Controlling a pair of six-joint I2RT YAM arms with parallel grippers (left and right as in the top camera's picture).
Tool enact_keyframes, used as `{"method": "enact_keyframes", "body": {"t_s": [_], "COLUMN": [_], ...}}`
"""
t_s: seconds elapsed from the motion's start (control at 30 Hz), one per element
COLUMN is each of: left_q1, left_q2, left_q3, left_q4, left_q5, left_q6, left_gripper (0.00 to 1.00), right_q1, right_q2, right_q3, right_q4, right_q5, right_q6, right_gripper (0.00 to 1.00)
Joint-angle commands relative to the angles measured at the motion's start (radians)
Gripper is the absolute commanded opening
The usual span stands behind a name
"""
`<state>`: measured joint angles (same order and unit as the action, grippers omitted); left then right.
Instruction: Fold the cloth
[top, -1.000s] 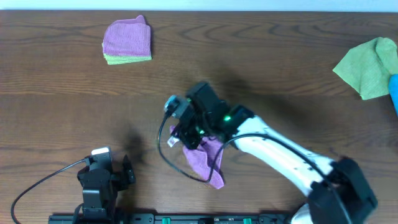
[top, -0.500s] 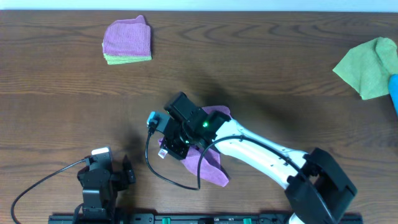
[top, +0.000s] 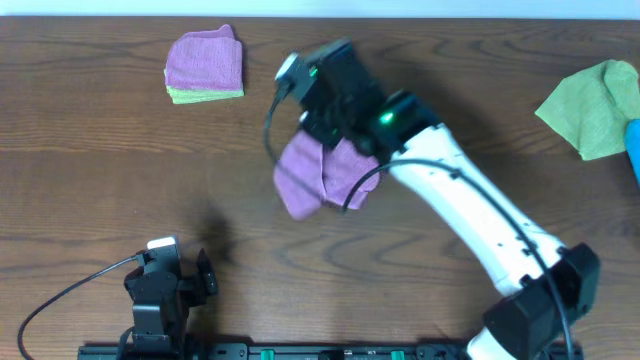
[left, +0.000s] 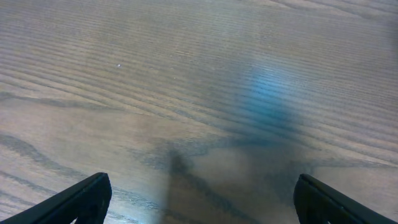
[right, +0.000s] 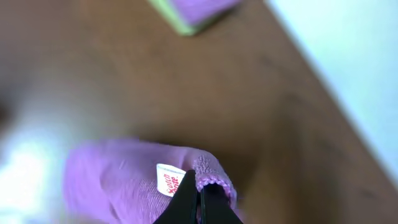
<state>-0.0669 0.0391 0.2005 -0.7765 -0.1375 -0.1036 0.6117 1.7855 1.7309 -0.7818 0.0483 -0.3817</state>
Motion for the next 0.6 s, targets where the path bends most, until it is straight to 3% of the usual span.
{"method": "enact_keyframes", "body": {"t_s": [0.0,0.23,0.4,0.57], "left_q1": [0.003,0.003,0.003,0.003], "left_q2": [-0.004,-0.004,-0.004,-0.004], "left_q3": [-0.02,-0.02,-0.02,-0.02], "left_q4": [-0.031,-0.031,-0.031,-0.031], "left_q5": [-0.007,-0.007,-0.007,-0.007], "left_q6": [0.014,0.014,0.014,0.014], "left_gripper": [0.95,0.95,0.95,0.95], "right_q1": [-0.112,-0.306,-0.324,-0.286], "right_q2": [0.0,-0.006,-0.026,-0.025], "right_q3": [0.051,0.178,0.282,0.354], "right_q4": [-0.023,-0.226,-0.274,-0.297], "right_q5": [0.105,0.108,0.25,0.258], "right_q6": [-0.1,-0.1,-0.05,-0.044], "right_gripper": [0.01,0.01,0.01,0.01]}}
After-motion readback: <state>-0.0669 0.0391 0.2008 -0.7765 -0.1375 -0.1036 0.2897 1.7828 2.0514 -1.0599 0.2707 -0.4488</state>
